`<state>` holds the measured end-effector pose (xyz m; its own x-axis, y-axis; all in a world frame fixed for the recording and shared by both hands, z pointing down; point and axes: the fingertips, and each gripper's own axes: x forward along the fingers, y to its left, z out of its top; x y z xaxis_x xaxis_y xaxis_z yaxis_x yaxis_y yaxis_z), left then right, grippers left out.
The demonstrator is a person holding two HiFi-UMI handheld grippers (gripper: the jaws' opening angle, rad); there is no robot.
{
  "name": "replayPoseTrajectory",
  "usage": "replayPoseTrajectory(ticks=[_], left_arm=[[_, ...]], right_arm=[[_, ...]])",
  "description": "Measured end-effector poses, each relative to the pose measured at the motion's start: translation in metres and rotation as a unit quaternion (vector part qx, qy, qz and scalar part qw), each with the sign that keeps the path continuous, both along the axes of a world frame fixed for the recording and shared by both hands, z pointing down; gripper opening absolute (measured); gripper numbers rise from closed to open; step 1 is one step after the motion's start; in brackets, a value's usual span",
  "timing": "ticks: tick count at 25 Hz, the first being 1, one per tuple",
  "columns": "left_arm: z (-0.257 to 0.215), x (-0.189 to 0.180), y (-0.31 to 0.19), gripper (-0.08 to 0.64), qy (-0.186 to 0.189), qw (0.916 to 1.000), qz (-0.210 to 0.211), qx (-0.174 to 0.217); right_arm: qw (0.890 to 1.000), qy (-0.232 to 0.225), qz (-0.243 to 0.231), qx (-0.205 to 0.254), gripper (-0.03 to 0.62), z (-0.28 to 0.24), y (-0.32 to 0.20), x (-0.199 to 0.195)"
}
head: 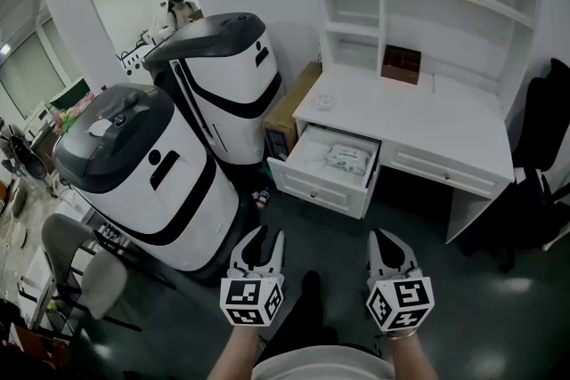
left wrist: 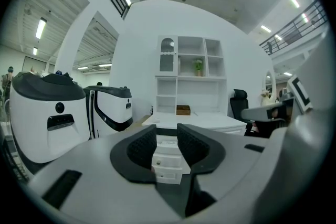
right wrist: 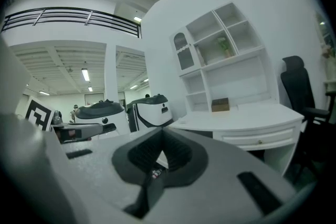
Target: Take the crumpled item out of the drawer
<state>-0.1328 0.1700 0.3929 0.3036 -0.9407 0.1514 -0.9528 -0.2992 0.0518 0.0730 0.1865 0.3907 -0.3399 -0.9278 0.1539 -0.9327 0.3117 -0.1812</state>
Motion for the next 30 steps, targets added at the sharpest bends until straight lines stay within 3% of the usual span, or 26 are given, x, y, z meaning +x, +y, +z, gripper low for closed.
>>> replayPoseTrajectory(ticks=[30], left_arm=[[0.016,-0.026,-0.256,0.184,0.005,0.9990,0.035,-0.029]], right_arm=[[0.998,0.017,0.034,-0.046,0.002,0.016,-0.235,-0.025]])
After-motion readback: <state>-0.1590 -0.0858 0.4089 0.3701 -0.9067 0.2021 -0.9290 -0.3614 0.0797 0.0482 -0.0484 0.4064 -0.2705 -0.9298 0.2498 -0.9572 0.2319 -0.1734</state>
